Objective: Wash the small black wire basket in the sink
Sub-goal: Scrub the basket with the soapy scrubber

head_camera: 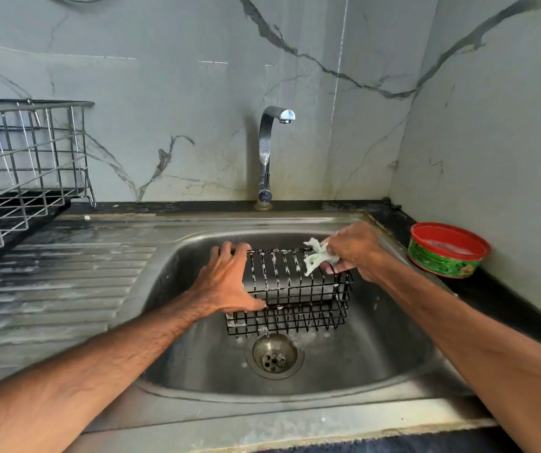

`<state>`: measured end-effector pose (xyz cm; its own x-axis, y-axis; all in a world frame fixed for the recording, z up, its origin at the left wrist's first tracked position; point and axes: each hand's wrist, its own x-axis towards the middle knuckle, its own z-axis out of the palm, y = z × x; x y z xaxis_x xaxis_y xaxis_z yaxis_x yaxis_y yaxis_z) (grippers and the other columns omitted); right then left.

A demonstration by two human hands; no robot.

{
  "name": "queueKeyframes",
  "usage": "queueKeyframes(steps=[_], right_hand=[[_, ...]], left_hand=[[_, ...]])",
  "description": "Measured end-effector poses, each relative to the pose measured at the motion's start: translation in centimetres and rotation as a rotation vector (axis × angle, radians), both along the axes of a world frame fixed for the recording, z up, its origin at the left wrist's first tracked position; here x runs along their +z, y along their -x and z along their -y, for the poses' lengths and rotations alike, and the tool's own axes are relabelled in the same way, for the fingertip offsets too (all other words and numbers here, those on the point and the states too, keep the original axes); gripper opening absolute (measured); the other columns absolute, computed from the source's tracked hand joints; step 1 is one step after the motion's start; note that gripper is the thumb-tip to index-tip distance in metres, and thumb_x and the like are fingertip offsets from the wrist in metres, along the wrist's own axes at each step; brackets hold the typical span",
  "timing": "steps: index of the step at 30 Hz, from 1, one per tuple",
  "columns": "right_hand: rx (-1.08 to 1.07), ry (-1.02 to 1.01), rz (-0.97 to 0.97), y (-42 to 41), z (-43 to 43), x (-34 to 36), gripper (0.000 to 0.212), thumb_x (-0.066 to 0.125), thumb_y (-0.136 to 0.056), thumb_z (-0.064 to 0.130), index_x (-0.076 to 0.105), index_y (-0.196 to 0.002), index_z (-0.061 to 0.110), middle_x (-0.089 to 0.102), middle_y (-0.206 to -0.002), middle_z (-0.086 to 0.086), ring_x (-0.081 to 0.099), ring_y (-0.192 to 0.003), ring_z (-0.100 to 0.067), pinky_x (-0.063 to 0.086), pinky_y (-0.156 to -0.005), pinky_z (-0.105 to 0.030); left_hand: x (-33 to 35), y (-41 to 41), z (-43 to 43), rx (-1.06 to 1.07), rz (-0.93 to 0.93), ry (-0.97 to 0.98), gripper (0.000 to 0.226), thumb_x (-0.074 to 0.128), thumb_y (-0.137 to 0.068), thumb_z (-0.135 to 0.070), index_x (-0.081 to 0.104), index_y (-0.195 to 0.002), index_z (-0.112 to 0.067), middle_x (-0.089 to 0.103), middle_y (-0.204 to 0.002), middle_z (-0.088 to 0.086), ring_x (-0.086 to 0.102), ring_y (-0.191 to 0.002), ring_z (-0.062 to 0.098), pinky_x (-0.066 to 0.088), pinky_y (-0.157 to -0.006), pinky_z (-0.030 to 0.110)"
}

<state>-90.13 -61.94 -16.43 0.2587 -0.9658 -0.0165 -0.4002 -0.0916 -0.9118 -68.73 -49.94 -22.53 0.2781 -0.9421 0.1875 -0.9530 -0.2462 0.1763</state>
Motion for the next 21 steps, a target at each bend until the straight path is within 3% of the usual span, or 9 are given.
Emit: queueKeyframes(steps=[3,7,11,13,16,19,21], right_hand=[[0.005,0.041,-0.029,-0.4,-0.2,0.0,0.003,0.066,-0.087,-0.010,0.069,-0.087,-0.009,0.072,-0.092,-0.023,0.075,-0.065,-0.035,0.063,-0.067,-0.053],[0.024,0.063,-0.022,-0.6,-0.9,0.5,0.004,0.065,-0.089,-0.009,0.069,-0.087,-0.009,0.072,-0.090,-0.023,0.075,-0.066,-0.035,0.063,-0.066,-0.051],[0.027,0.167,-0.052,-1.2,-1.8,0.9,0.006,0.067,-0.089,-0.007,0.071,-0.084,-0.006,0.073,-0.084,-0.018,0.075,-0.063,-0.030,0.063,-0.063,-0.048],[0.036,0.220,-0.080,-1.5,-2.3,1.1,0.006,0.068,-0.088,-0.006,0.072,-0.084,-0.005,0.074,-0.082,-0.018,0.075,-0.062,-0.029,0.063,-0.062,-0.045],[0.091,0.297,-0.131,-1.7,-2.9,1.7,0.009,0.068,-0.087,-0.007,0.073,-0.082,-0.002,0.074,-0.077,-0.015,0.073,-0.058,-0.025,0.063,-0.058,-0.041],[0.209,0.453,-0.334,-1.6,-3.6,2.7,0.013,0.065,-0.087,-0.006,0.076,-0.086,0.002,0.075,-0.082,-0.008,0.064,-0.048,-0.008,0.053,-0.046,-0.019],[0.274,0.546,-0.425,-1.2,-3.7,3.4,0.015,0.064,-0.086,-0.005,0.077,-0.088,0.001,0.076,-0.087,-0.007,0.061,-0.050,-0.003,0.056,-0.049,-0.019]], left_hand=[[-0.1,-0.3,0.2,0.015,0.088,-0.040,0.131,0.089,-0.060,-0.066,0.021,-0.159,-0.014,0.034,-0.151,0.012,0.036,-0.138,0.028,0.046,-0.113,0.051],[-0.3,-0.2,0.2,-0.067,0.244,-0.012,0.127,0.082,-0.063,-0.069,0.023,-0.158,-0.008,0.042,-0.144,0.011,0.041,-0.131,0.024,0.029,-0.124,0.049],[-0.2,1.1,0.3,-0.182,0.267,-0.038,0.133,0.074,-0.066,-0.064,0.008,-0.163,-0.003,0.034,-0.154,0.014,0.034,-0.143,0.028,0.010,-0.127,0.064],[0.0,1.4,0.3,-0.184,0.252,-0.016,0.133,0.067,-0.065,-0.074,0.009,-0.162,-0.003,0.034,-0.154,0.014,0.035,-0.141,0.028,0.017,-0.126,0.065],[0.2,1.7,0.3,-0.152,0.184,0.053,0.128,0.076,-0.069,-0.077,0.020,-0.159,-0.005,0.038,-0.152,0.011,0.040,-0.135,0.024,0.032,-0.121,0.057],[0.5,2.1,0.2,-0.144,0.102,0.101,0.128,0.085,-0.066,-0.071,0.023,-0.159,-0.008,0.038,-0.155,0.010,0.039,-0.138,0.023,0.029,-0.122,0.054],[0.5,2.3,0.1,-0.143,0.113,0.111,0.129,0.085,-0.065,-0.071,0.023,-0.160,-0.009,0.038,-0.155,0.009,0.038,-0.138,0.022,0.028,-0.122,0.050]])
